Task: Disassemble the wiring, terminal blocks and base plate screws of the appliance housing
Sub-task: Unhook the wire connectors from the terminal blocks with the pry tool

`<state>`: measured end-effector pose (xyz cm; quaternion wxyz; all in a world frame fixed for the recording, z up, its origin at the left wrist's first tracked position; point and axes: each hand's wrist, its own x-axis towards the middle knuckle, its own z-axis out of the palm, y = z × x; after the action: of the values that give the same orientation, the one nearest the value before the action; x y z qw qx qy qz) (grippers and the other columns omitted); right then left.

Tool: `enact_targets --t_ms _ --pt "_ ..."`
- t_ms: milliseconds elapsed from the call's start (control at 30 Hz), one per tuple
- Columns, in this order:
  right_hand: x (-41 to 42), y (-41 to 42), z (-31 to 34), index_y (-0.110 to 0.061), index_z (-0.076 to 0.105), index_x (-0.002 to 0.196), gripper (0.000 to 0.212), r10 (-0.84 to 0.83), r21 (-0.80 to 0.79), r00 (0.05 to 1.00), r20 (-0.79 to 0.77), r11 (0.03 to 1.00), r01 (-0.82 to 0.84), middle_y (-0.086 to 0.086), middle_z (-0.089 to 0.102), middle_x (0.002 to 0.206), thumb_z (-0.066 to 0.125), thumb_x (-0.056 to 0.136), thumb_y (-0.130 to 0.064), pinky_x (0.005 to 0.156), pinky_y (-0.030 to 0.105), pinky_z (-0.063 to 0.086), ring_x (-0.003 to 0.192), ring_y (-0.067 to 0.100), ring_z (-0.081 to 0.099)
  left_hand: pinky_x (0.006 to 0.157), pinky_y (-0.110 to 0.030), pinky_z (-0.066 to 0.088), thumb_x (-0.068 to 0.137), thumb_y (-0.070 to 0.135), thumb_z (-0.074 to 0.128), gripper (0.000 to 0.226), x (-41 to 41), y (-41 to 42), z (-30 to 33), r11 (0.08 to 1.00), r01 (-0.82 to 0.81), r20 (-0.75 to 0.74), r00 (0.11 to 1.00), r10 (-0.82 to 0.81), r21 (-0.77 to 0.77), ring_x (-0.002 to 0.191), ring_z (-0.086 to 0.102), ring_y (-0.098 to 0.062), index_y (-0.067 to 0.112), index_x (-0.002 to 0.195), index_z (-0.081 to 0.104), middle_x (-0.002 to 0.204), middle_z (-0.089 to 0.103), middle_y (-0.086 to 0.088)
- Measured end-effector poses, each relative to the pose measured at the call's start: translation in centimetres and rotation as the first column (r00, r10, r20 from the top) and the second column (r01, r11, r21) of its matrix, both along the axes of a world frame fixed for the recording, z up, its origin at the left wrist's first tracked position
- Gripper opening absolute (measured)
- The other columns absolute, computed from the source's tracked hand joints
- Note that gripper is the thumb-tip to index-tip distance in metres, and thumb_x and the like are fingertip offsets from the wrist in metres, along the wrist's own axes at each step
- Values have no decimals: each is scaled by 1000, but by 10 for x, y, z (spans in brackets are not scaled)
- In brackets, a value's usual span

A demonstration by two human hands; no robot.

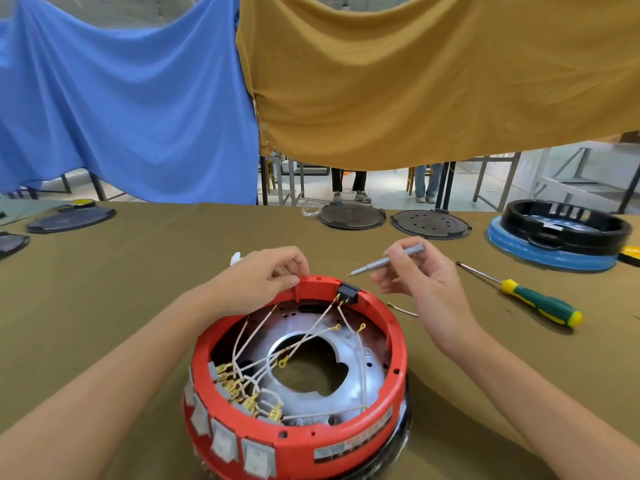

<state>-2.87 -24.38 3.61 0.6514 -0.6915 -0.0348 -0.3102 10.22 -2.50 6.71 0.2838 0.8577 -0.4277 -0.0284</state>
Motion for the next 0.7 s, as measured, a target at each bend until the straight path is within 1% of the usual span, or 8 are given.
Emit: enact_targets --t_ms 100,167,233,300,367,467,600,700 --pt "0 6 -4 -4 59 94 12 -9 -50 1000 28 999 11 14 71 79 55 100 -14 75 34 61 75 21 70 85 -28 48 98 19 55 14 1 -1 0 996 -23 53 998 18 86 92 62 -2 33 96 54 99 66 14" --pt "0 8 -6 -3 58 94 13 -19 -111 999 35 994 23 14 70 81 54 100 -14 74 33 60 77 21 71 79 -26 46 99 18 49 15 0 -2 -3 989 -35 62 998 26 143 87 58 -4 33 101 48 98 63 14" --pt "-1 9 -8 -8 59 93 16 -38 -199 999 31 979 44 7 70 81 55 100 -23 74 36 60 78 19 72 74 -31 45 100 12 42 22 -3 -3 -7 989 -43 70 997 34 138 76 53 -4 34 101 44 90 61 13" --pt "-2 11 -9 -15 59 92 19 -55 -295 998 35 953 63 -1 70 81 54 98 -33 75 39 59 80 16 72 80 -37 47 100 10 39 27 -6 -2 -9 992 -56 97 994 44 116 73 51 -4 37 100 42 89 60 12" --pt "-3 13 -10 -20 58 91 18 -69 -342 996 53 936 83 -5 71 81 53 98 -37 74 41 58 81 13 72 87 -42 47 100 11 41 28 -6 0 -8 995 -28 66 998 22 98 80 55 -4 38 99 45 93 63 14" --pt "-3 14 -11 -20 56 90 18 -58 -321 996 73 944 78 -6 70 80 52 97 -37 75 41 59 81 14 73 94 -48 46 99 9 45 26 -8 1 -3 996 14 -9 1000 -13 83 99 62 -20 34 102 51 104 66 8" --pt "-3 16 -13 -19 55 89 21 -63 -355 994 93 930 92 -11 70 80 52 100 -37 73 41 59 80 11 73 96 -45 47 95 14 55 14 -15 -3 2 998 46 -54 998 -44 40 98 63 -17 27 101 56 102 67 4" --pt "-4 16 -13 -22 54 88 23 -77 -365 989 124 924 118 -9 69 79 52 100 -41 71 45 58 77 12 73 103 -39 41 92 27 62 2 -27 -9 -1 999 32 -24 999 -32 1 106 56 -9 27 94 63 111 57 7"
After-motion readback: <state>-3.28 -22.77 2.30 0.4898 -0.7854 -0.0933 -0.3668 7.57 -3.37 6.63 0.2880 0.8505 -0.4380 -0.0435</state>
